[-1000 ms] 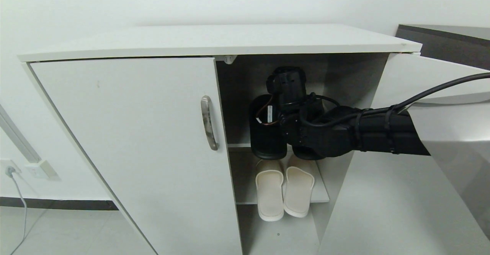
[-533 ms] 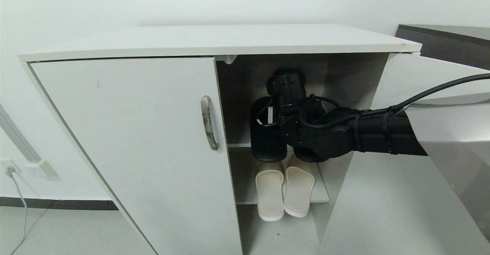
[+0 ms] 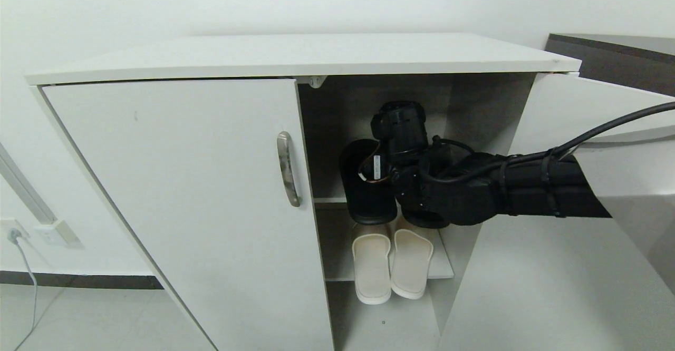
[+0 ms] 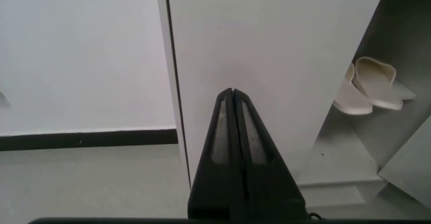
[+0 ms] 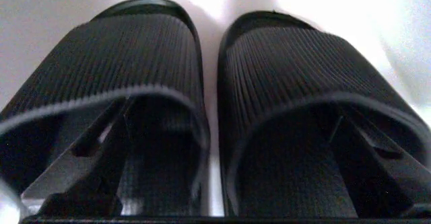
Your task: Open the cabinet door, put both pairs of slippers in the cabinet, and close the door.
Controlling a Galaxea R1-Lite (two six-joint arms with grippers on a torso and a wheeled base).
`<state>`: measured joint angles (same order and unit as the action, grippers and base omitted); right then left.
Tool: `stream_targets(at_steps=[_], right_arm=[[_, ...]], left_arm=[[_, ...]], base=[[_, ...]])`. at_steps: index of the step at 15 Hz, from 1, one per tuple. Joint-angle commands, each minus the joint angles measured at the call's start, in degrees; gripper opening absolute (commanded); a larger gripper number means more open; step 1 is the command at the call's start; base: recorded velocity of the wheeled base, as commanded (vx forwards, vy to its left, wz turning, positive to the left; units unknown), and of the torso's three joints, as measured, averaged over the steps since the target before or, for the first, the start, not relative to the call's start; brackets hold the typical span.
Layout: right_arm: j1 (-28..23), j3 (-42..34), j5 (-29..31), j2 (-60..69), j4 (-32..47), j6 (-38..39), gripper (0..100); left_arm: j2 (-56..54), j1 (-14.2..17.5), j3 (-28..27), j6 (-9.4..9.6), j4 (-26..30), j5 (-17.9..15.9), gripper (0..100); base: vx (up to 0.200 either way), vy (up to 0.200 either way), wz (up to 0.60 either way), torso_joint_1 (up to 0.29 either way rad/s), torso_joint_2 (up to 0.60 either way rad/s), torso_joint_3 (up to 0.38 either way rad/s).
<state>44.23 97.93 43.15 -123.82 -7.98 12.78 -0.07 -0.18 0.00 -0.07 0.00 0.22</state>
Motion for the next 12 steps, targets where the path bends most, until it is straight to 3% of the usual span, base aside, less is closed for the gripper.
stream_targets(at_steps=[1, 7, 12], right_arm=[[0.86, -3.27, 0.0, 4.02, -0.19, 0.14, 100], [9.21, -24.45, -1.49, 19.93, -2.74, 2.78, 100], [12.99, -42.38, -8.17, 28.63, -13.37, 2.52, 100]], left_arm=[[0.07, 0.01, 0.0, -0.01, 0.0, 0.04, 0], [0.07, 0.01, 0.0, -0.01, 0.0, 0.04, 0], [0.07, 0.01, 0.0, -0.01, 0.0, 0.04, 0]], base=[[0.0, 0.0, 0.0, 0.0, 0.0, 0.0], [0.0, 0.0, 0.0, 0.0, 0.0, 0.0], [0.0, 0.0, 0.0, 0.0, 0.0, 0.0]])
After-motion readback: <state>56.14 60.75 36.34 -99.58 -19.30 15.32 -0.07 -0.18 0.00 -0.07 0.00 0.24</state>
